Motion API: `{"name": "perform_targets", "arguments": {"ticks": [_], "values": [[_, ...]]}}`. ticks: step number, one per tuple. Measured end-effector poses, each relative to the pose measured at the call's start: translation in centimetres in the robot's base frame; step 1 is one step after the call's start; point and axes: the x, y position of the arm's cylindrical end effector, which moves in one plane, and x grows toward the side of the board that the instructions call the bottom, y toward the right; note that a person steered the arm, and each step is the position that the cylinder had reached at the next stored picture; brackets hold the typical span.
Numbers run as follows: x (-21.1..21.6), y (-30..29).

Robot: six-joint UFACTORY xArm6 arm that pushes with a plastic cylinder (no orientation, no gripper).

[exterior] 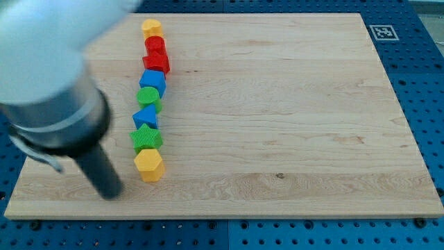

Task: Move the green star parallel to the blue triangle

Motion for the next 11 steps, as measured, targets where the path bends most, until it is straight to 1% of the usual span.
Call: {"name": "perform_targets", "arguments": {"ticks": [1,2,9,10,11], "values": [[-5.5,-0.1],[-5.6,0.6],[-5.6,32.9],[-9.0,35.4],[-13.4,36.2]]}}
